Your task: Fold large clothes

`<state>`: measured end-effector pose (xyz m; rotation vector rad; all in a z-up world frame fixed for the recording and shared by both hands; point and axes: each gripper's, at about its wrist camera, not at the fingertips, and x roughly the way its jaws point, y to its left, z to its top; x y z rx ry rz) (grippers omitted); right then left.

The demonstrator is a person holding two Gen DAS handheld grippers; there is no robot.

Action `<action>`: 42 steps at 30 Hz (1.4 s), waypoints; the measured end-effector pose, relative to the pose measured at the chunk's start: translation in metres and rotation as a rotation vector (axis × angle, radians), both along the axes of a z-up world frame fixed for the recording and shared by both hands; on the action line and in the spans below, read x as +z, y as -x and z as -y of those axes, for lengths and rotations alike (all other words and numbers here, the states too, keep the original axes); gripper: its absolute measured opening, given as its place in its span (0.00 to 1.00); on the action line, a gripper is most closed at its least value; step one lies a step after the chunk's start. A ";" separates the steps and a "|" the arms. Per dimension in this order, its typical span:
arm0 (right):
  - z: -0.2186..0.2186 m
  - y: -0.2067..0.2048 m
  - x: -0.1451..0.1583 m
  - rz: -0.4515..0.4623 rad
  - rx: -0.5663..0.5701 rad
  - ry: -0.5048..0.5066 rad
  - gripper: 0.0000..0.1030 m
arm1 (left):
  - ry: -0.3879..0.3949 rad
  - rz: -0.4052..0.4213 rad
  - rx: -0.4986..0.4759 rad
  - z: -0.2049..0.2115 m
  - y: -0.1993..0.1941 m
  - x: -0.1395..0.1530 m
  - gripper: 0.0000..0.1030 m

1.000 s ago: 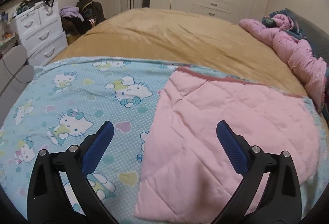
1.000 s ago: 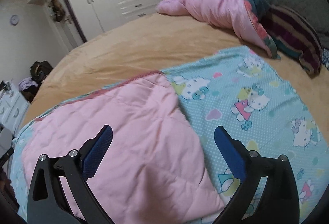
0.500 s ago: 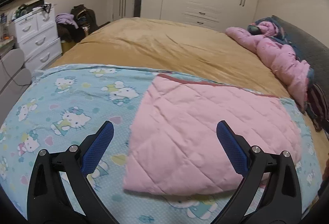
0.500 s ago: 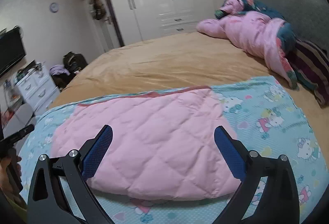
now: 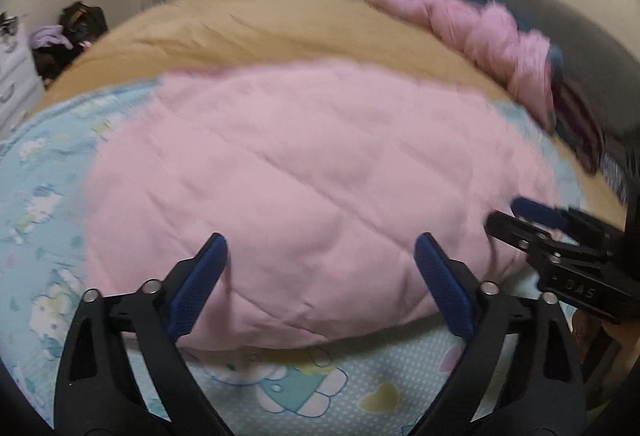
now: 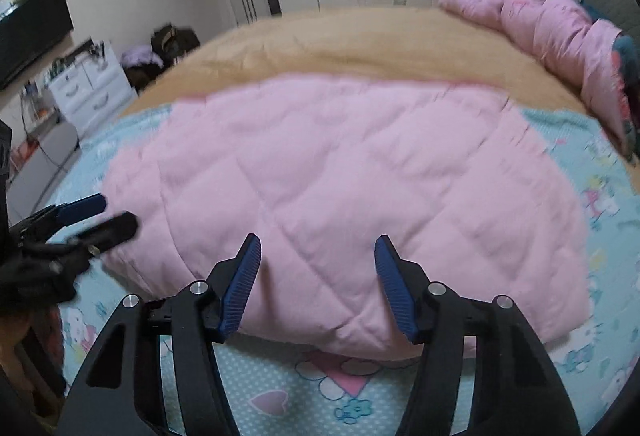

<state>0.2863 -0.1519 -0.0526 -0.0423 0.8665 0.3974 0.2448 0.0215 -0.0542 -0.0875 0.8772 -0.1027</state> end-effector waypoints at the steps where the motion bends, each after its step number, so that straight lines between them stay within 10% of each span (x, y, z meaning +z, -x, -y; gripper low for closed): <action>1: -0.003 -0.002 -0.005 -0.008 0.004 0.020 0.58 | -0.003 -0.024 0.001 0.002 -0.003 -0.009 0.83; 12: -0.007 -0.013 -0.036 -0.022 -0.008 0.021 0.59 | 0.011 -0.021 -0.013 0.002 -0.013 -0.048 0.83; 23: 0.020 0.014 0.013 0.063 -0.006 -0.103 0.90 | 0.055 0.017 0.012 -0.018 0.008 -0.008 0.91; 42: 0.034 0.035 0.052 0.151 0.015 -0.114 0.96 | -0.028 0.092 0.219 -0.079 0.034 0.023 0.91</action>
